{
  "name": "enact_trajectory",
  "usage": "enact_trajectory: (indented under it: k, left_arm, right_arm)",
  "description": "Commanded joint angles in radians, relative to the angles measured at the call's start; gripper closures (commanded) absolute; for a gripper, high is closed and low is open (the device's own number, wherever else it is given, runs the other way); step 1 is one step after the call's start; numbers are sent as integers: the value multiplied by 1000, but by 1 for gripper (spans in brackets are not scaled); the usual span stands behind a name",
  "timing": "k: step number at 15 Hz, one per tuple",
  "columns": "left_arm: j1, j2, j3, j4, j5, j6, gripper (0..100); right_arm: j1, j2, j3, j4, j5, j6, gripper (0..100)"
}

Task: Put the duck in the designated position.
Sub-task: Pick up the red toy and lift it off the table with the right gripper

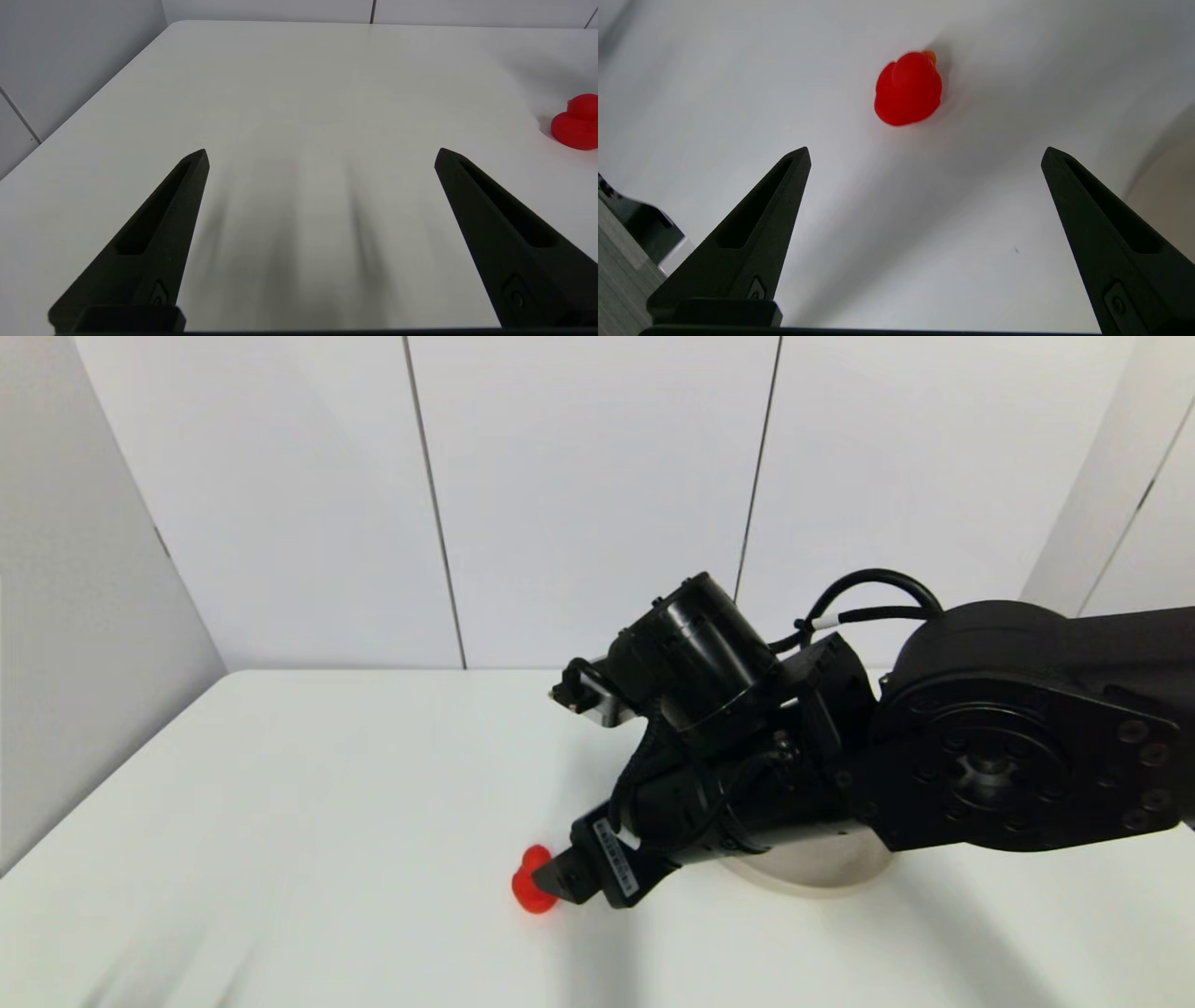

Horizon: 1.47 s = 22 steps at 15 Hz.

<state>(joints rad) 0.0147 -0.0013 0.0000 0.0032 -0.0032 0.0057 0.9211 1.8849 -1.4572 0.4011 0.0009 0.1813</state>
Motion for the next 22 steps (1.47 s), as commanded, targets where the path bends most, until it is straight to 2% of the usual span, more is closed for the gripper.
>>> enact_trajectory:
  k: [1, 4, 6, 7, 12, 15, 16, 19, 22]
  left_arm:
    - [1, 1, 0, 0, 0, 0, 0]
    - [1, 1, 0, 0, 0, 0, 0]
    - [1, 1, 0, 0, 0, 0, 0]
    - [1, 1, 0, 0, 0, 0, 0]
    - [1, 1, 0, 0, 0, 0, 0]
    - [1, 1, 0, 0, 0, 0, 0]
    - [1, 1, 0, 0, 0, 0, 0]
    - [1, 1, 0, 0, 0, 0, 0]
    - [1, 1, 0, 0, 0, 0, 0]
  right_arm:
    - [88, 77, -91, 9, -107, 139, 0]
    - [107, 92, -107, 5, -116, 201, 0]
    - [119, 112, -126, 5, -171, 256, 0]
    - [130, 129, -129, 5, -226, 297, 0]
    - [150, 181, -137, 1, -375, 422, 0]
    - [156, 198, -149, 5, -421, 474, 0]
    - [167, 211, -155, 4, -458, 501, 0]
    - [194, 221, -155, 5, -469, 552, 0]
    - [231, 246, -153, 9, -538, 592, 0]
